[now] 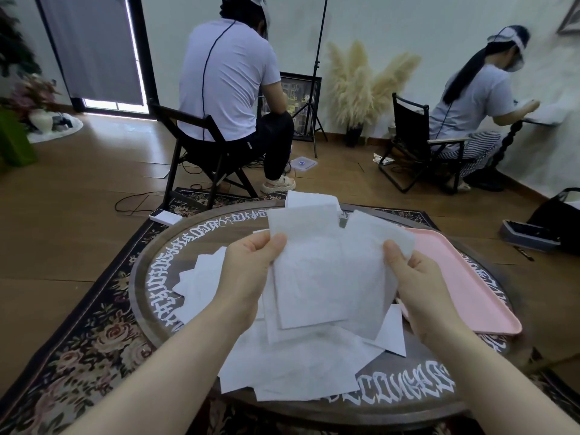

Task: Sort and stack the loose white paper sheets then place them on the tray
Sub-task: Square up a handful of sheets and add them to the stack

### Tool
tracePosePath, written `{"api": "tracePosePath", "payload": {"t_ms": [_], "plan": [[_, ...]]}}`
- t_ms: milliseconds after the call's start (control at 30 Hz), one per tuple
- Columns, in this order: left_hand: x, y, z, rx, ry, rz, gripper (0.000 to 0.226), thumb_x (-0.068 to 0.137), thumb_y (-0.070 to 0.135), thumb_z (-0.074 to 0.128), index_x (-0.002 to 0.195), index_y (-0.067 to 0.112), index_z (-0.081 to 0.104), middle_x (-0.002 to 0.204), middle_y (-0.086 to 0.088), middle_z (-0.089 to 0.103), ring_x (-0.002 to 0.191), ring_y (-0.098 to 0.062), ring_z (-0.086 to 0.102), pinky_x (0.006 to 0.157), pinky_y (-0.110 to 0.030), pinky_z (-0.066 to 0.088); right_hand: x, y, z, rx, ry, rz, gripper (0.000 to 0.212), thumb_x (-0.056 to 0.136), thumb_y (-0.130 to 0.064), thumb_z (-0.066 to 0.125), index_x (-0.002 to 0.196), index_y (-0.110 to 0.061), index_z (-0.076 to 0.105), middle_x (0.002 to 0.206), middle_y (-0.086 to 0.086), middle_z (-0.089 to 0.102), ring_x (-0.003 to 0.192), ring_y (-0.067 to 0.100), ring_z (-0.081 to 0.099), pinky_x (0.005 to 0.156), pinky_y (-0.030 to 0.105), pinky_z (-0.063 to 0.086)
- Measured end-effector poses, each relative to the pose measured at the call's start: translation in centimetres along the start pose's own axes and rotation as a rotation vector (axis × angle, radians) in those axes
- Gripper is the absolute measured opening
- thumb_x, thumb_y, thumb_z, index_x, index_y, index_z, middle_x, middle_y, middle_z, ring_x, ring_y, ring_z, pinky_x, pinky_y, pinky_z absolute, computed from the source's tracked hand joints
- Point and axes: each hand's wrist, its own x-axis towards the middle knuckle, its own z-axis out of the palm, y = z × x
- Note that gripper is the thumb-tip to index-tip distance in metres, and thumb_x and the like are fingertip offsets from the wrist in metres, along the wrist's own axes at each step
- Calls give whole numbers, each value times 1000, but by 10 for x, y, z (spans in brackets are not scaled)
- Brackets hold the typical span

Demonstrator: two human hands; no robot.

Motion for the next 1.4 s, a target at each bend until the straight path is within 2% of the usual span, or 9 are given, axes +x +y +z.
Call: {"api": "tracePosePath", "payload": {"t_ms": [100, 200, 300, 400, 533, 633, 833, 1100, 1400], "plan": [[3, 1, -4, -9, 70, 9, 18, 97, 11, 58, 90, 16, 74, 86, 1, 77, 70, -9, 71, 58, -21, 54, 4, -6, -9, 51, 114, -41, 27, 100, -32, 54, 88, -11, 66, 74, -2, 73, 66, 14, 67, 61, 31, 52], [6, -3, -7, 24, 139, 18, 21, 97, 11, 58, 86, 17, 73, 83, 4, 77, 70, -9, 71, 60, -22, 54, 6, -15, -15, 169, 151, -118, 21, 101, -27, 52, 88, -17, 66, 74, -11, 74, 66, 3, 69, 60, 21, 53], [7, -6, -8, 56, 179, 47, 25, 97, 9, 57, 82, 18, 74, 84, 2, 77, 82, -17, 70, 77, -31, 56, 3, -25, -15, 320, 64, -135, 19, 99, -22, 54, 85, -18, 66, 72, -10, 75, 62, 3, 69, 53, 21, 55], [1, -8, 1, 134, 81, 63, 30, 97, 8, 56, 77, 19, 76, 88, -4, 77, 85, -20, 70, 88, -41, 54, -3, -25, -4, 310, -124, -55, 16, 85, -28, 62, 88, -14, 69, 76, 2, 76, 59, 14, 70, 47, 28, 56], [-12, -19, 18, 175, -65, 46, 20, 95, 12, 59, 87, 14, 77, 98, -14, 76, 94, -26, 70, 96, -49, 51, -6, -11, 15, 161, -135, -79, 12, 84, -24, 69, 90, -15, 73, 89, 4, 78, 76, 18, 73, 66, 33, 60], [-15, -19, 22, 113, -106, 28, 16, 93, 17, 63, 90, 16, 79, 96, -7, 77, 99, -27, 71, 93, -42, 54, -7, -8, 20, 60, -168, -133, 10, 91, -16, 65, 100, -16, 72, 91, -3, 78, 78, 9, 73, 59, 19, 54], [-15, -14, 18, 67, -91, -6, 21, 96, 24, 60, 97, 9, 75, 99, -10, 76, 85, -17, 70, 65, -22, 51, -10, -9, 20, 49, -228, -102, 13, 91, -14, 65, 101, -13, 72, 94, 3, 77, 79, 13, 72, 60, 21, 54], [-18, -14, 21, 40, -136, -10, 24, 98, 27, 56, 99, 15, 76, 98, -2, 77, 88, -11, 71, 65, -14, 49, -12, -7, 22, 66, -200, -136, 16, 88, -18, 68, 103, -16, 73, 97, 0, 77, 84, 14, 73, 64, 21, 55], [-18, -14, 21, 35, -161, -40, 25, 99, 29, 54, 105, 18, 75, 100, -2, 77, 89, -14, 72, 68, -21, 54, -13, -5, 24, 59, -158, -185, 12, 89, -18, 68, 100, -19, 73, 94, -3, 77, 79, 9, 72, 60, 17, 52]]}}
